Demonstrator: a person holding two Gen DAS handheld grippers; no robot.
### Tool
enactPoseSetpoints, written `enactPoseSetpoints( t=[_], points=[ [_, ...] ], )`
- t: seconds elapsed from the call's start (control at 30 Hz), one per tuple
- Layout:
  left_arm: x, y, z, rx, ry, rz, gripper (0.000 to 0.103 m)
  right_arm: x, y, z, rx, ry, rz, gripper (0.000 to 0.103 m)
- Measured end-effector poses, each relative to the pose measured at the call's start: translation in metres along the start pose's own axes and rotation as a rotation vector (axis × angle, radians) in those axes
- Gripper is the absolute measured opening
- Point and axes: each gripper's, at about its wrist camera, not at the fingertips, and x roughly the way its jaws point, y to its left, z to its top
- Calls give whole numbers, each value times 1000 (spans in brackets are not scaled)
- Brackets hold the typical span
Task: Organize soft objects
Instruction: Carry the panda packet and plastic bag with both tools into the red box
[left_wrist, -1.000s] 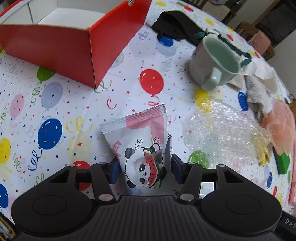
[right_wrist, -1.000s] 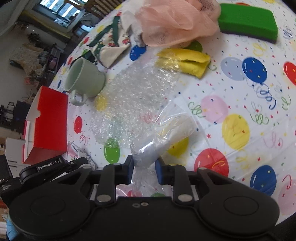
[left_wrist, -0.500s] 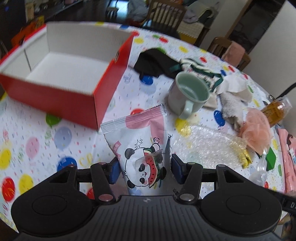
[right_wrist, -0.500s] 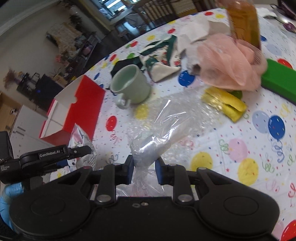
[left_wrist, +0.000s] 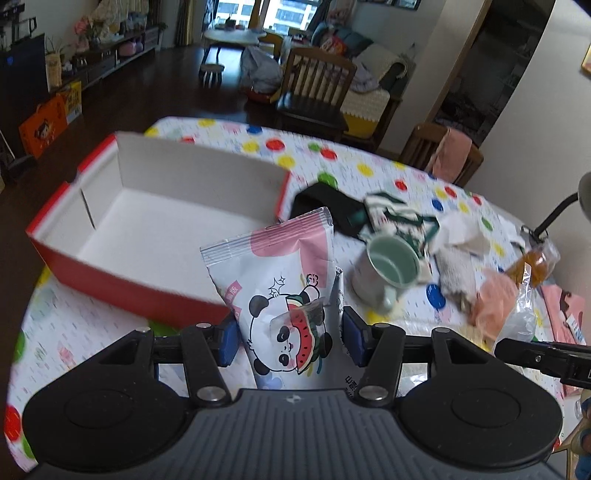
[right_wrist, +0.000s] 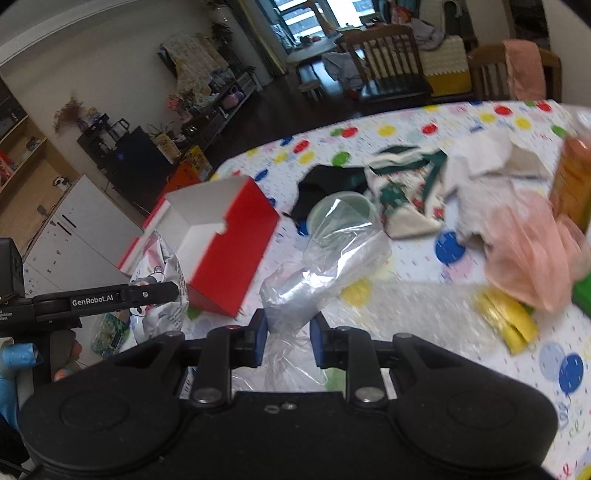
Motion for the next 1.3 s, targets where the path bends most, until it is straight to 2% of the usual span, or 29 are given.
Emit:
enactPoseSetpoints(
  t=[0.33, 0.67, 0.97, 1.3],
  points=[
    [-12, 61, 51, 61, -58, 14, 55, 35, 64, 42, -88, -26, 21, 24],
    [3, 110, 90, 168, -38, 33, 55, 89, 131, 68, -142, -15, 19, 24],
    [36, 156, 120, 221, -2, 57, 56, 149, 184, 86, -231, -3, -32, 24],
    [103, 175, 139, 326, 92, 59, 56, 232, 198, 101, -272, 88, -106, 24]
  ],
)
